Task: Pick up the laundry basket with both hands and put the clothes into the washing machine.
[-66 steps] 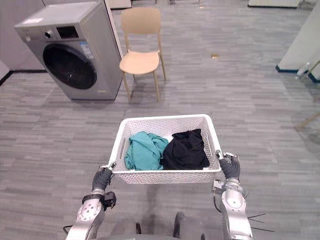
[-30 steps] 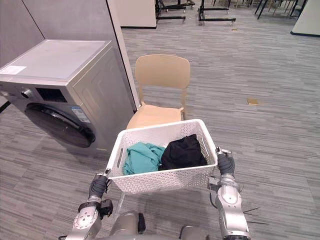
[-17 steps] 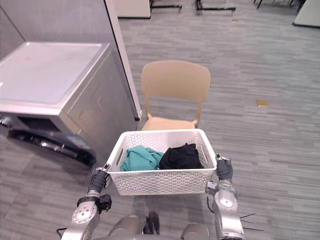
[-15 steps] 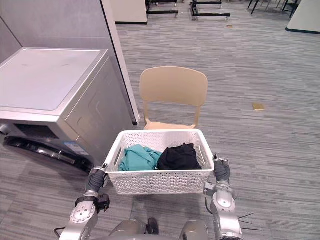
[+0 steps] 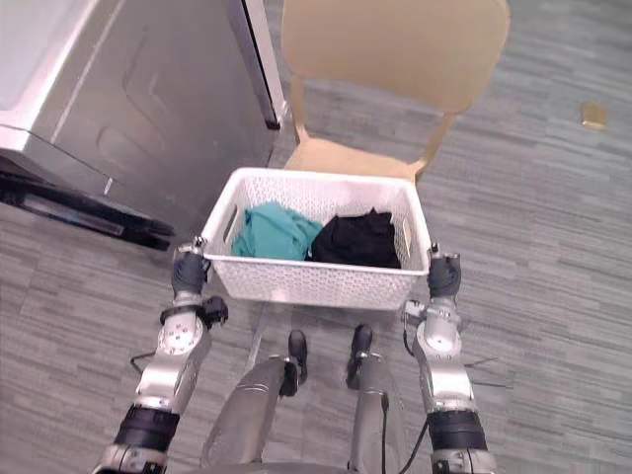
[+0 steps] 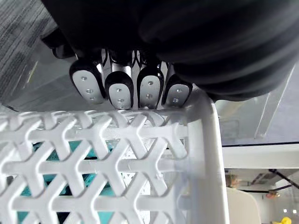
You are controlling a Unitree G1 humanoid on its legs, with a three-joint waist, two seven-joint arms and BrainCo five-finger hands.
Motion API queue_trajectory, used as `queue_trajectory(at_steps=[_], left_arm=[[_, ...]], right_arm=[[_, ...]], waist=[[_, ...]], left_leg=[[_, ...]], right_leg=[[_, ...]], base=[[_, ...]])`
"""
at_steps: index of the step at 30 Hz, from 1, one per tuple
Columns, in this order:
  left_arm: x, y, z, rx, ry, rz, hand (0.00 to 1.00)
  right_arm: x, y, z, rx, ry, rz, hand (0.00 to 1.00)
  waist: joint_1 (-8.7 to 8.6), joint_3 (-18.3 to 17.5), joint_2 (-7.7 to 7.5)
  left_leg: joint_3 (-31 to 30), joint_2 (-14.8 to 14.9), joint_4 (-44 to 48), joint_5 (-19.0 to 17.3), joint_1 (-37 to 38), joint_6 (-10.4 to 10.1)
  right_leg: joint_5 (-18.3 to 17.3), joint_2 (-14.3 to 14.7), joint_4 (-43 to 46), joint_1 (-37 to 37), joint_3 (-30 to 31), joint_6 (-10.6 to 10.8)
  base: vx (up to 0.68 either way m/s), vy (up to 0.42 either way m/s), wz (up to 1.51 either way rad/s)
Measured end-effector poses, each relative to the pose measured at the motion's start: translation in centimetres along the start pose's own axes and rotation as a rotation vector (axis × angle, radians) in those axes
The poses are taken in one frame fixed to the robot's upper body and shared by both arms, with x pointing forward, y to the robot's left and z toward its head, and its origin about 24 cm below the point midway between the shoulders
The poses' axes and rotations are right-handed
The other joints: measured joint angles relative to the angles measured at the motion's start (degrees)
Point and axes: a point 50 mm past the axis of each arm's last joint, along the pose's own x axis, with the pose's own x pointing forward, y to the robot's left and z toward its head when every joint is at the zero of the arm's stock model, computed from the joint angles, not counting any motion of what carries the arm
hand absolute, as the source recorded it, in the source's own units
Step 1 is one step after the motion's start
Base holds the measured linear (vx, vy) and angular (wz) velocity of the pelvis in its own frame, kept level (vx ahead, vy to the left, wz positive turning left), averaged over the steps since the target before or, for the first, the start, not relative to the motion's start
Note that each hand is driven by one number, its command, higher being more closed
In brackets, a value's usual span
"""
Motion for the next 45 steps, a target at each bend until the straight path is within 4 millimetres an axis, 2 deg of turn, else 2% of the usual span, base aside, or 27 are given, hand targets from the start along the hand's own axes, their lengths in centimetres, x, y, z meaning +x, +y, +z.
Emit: queue_trajectory(at_steps=[3,4,5,6,10,14,17,19,21,24,29,32,37,39,40,42,45], left_arm=[[2.2,-0.9,1.1,-0.009,-0.031,0.02,1.0],[2.8,-1.0,1.4,-0.006,-0.037,0.023,0.0],[3.7,-1.2,1.7,0.007,-0.043,0.029,0.0],[4.6,-1.4,2.0,0.018,-0.039,0.039,0.0],[5.9,-1.3,2.1,0.036,-0.007,0.073,0.0],[5.3,-3.4,1.5,0.023,0.02,0.012,0.0],[4.4,-5.1,0.8,0.004,0.054,-0.042,0.0],[4.0,-4.8,0.2,0.016,0.07,-0.034,0.0],[3.8,-3.8,-0.5,0.017,0.093,-0.002,0.0],[2.9,-1.5,-2.2,0.02,0.146,0.072,0.0],[0.1,1.9,-4.1,0.021,0.191,0.16,0.0],[-1.6,3.2,-5.5,0.012,0.244,0.175,0.0],[-4.6,4.7,-7.7,0.016,0.338,0.146,0.0],[-6.0,5.2,-8.9,0.026,0.396,0.12,0.0],[-7.5,5.7,-10.6,0.041,0.477,0.103,0.0],[-9.1,6.2,-12.4,0.057,0.573,0.081,0.0],[-12.8,7.1,-15.9,0.117,0.786,0.035,0.0]], right_arm=[[1.1,0.7,1.7,0.03,-0.058,-0.025,1.0],[1.4,1.0,2.2,0.039,-0.073,-0.025,1.0],[1.9,1.3,2.8,0.051,-0.092,-0.028,1.0],[2.5,1.8,3.3,0.06,-0.105,-0.03,0.0],[3.3,3.7,4.4,0.085,-0.121,0.016,0.0],[2.1,6.5,3.9,0.112,-0.089,0.118,0.0],[1.2,7.8,3.6,0.138,-0.064,0.165,0.0],[0.9,7.7,3.0,0.14,-0.052,0.168,0.0],[0.7,7.0,2.5,0.146,-0.046,0.146,0.0],[-0.1,5.1,0.7,0.131,0.005,0.092,0.0],[-1.8,0.8,-1.9,0.081,0.073,-0.019,0.0],[-2.6,-1.0,-3.2,0.049,0.117,-0.056,0.0],[-4.3,-2.9,-5.1,-0.007,0.188,-0.036,0.0],[-5.3,-3.6,-6.2,-0.029,0.235,-0.016,0.0],[-6.2,-4.1,-7.9,-0.065,0.307,-0.001,0.0],[-7.2,-4.5,-9.9,-0.113,0.398,0.026,0.0],[-10.5,-5.3,-14.5,-0.204,0.635,0.091,0.0]], waist=[[0.15,1.31,0.03],[0.29,1.31,0.04],[0.42,1.49,0.01],[0.41,2.36,0.02],[-0.02,4.75,-0.13],[-0.22,4.85,-0.06],[-0.07,4.85,-0.06],[-0.1,4.85,-0.06],[-0.09,4.85,-0.06],[-0.05,4.85,-0.05],[0.14,4.86,-0.05],[0.21,4.86,-0.05],[1.36,4.56,-0.13],[1.42,3.41,-0.13],[1.41,1.3,-0.12],[1.43,-0.6,-0.11],[1.33,-5.47,0.31]], left_leg=[[0.04,0.74,1.5,-0.35,-3.34,-0.44],[0.12,1.21,2.23,-0.53,-4.76,-0.65],[0.27,1.89,2.96,-0.84,-6.38,-0.89],[0.43,2.27,3.27,-0.82,-7.13,-0.89],[1.27,3.94,3.98,-0.78,-8.35,-0.97],[1.7,4.64,4.47,-0.59,-8.48,-0.84],[2.12,4.75,4.6,-0.69,-7.65,-1.01],[2.2,4.81,4.54,-0.95,-7.05,-1.37],[2.18,4.87,4.55,-1.19,-6.49,-1.7],[2.04,4.97,4.45,-1.47,-4.97,-1.75],[1.93,4.96,4.28,-2.35,-1.43,-1.81],[2.08,4.81,3.23,-2.52,1.6,-1.9],[2.37,4.43,-0.56,-2.51,8.8,-1.97],[1.84,4.04,-2.1,-2.23,10.64,-2.34],[1.59,3.77,-3.86,-1.64,12.12,-2.47],[1.33,3.41,-5.63,-1.03,14.32,-2.81],[-0.03,2.7,-9.3,-0.63,19.13,-3.42]], right_leg=[[0.14,0.1,0.98,-2.77,-0.53,-0.37],[0.36,0.49,0.97,-3.83,-0.59,-0.67],[0.79,0.94,0.84,-5.07,-0.78,-1.28],[1.1,1.11,0.8,-5.73,-0.9,-1.47],[2.27,2.45,-0.1,-6.39,-0.91,-2.21],[2.24,2.88,0.3,-6.74,-0.92,-2.39],[2.14,2.85,0.83,-6.4,-0.8,-2.51],[1.57,2.81,1.06,-5.73,-0.79,-2.7],[1.29,2.84,1.11,-5.11,-0.82,-2.8],[0.85,2.93,1.22,-3.56,-1.0,-2.88],[-0.68,2.82,1.75,-0.11,-1.15,-3.04],[-1.43,2.71,1.5,2.65,-1.23,-2.8],[-2.5,2.55,0.0,8.89,-1.8,-2.39],[-3.06,2.21,-0.54,10.65,-2.58,-2.21],[-3.18,2.12,-1.39,12.03,-3.15,-2.14],[-3.37,1.96,-2.41,14.07,-3.79,-1.86],[-3.94,1.86,-5.33,19.39,-5.46,-0.96]], base=[[-0.12,-0.034,0.05],[-0.14,-0.039,-0.08],[-0.12,-0.044,-0.11],[-0.12,-0.06,-0.08],[-0.04,-0.053,-0.13],[0.05,-0.036,-0.08],[0.07,-0.015,-0.03],[0.02,-0.008,0.0],[0.0,0.0,0.0],[0.0,-0.019,0.03],[0.02,-0.022,0.03],[0.04,-0.023,0.03],[0.07,-0.036,0.07],[0.15,-0.047,0.22],[0.21,-0.031,0.19],[0.2,-0.013,0.17],[0.15,0.014,0.23]])
